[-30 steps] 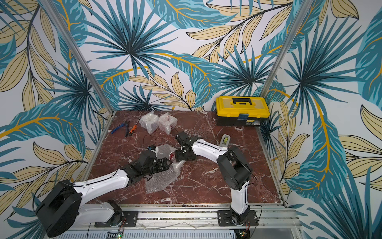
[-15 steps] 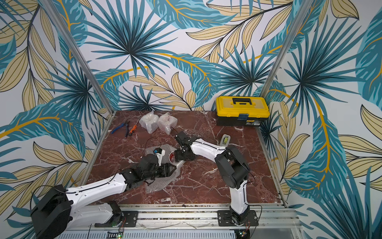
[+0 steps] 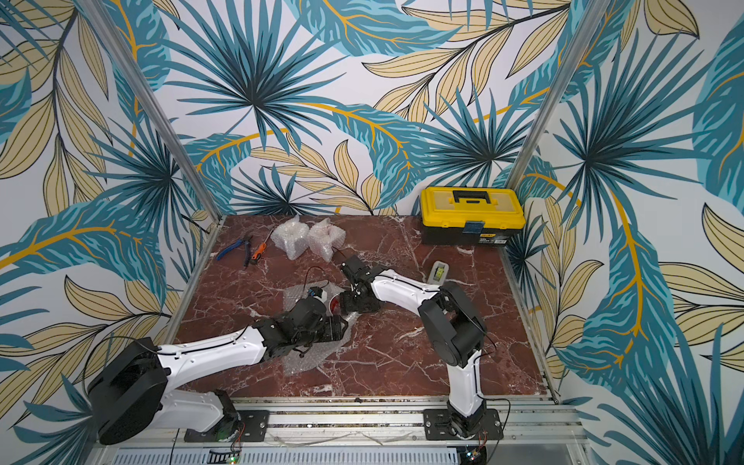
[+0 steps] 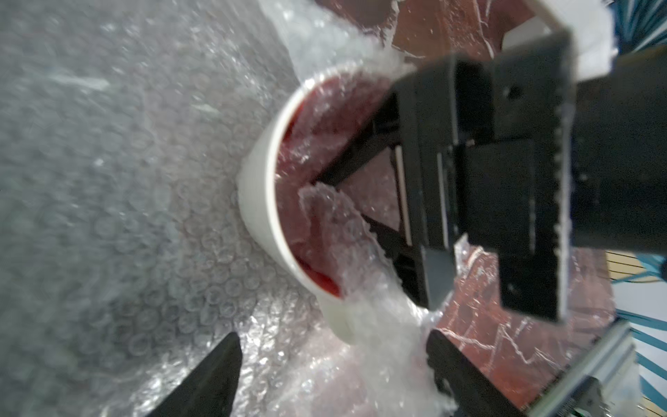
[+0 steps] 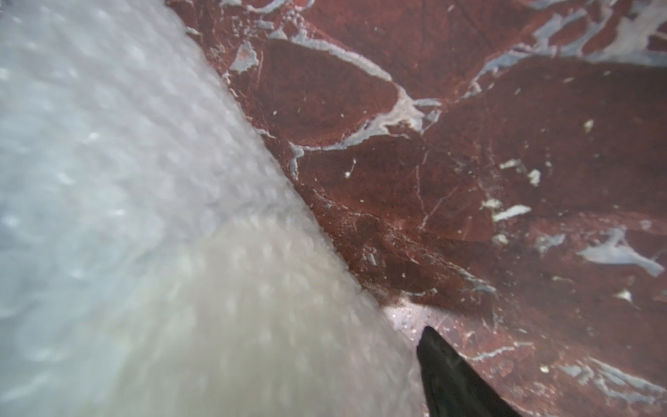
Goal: Wrap mugs in bubble wrap
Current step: Wrap the mug in bubble wrap.
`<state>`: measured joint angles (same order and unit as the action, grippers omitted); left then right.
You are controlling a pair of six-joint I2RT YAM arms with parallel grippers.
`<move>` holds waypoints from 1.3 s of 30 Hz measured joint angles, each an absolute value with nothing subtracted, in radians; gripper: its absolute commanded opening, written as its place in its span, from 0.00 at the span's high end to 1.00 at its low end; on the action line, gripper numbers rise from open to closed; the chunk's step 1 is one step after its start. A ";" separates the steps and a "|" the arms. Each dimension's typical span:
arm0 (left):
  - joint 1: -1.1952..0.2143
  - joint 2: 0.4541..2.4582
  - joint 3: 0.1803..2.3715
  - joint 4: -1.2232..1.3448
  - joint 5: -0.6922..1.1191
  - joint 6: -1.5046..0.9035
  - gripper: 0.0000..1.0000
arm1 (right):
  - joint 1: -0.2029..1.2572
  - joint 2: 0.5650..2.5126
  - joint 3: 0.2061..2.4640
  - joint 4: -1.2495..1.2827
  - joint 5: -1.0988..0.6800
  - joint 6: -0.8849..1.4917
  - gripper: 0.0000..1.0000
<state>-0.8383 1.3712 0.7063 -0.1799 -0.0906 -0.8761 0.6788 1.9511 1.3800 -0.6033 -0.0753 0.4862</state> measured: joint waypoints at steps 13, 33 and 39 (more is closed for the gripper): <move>-0.803 1.314 0.765 -0.453 -0.296 -0.937 0.53 | 0.680 1.961 1.388 -0.609 -0.075 0.484 0.22; -0.645 0.948 0.547 -0.676 -0.283 -1.100 0.38 | 0.680 1.966 1.404 -0.631 -0.080 0.470 0.22; -0.587 0.953 0.493 -0.756 -0.259 -1.149 0.28 | 0.680 1.966 1.404 -0.631 -0.083 0.465 0.22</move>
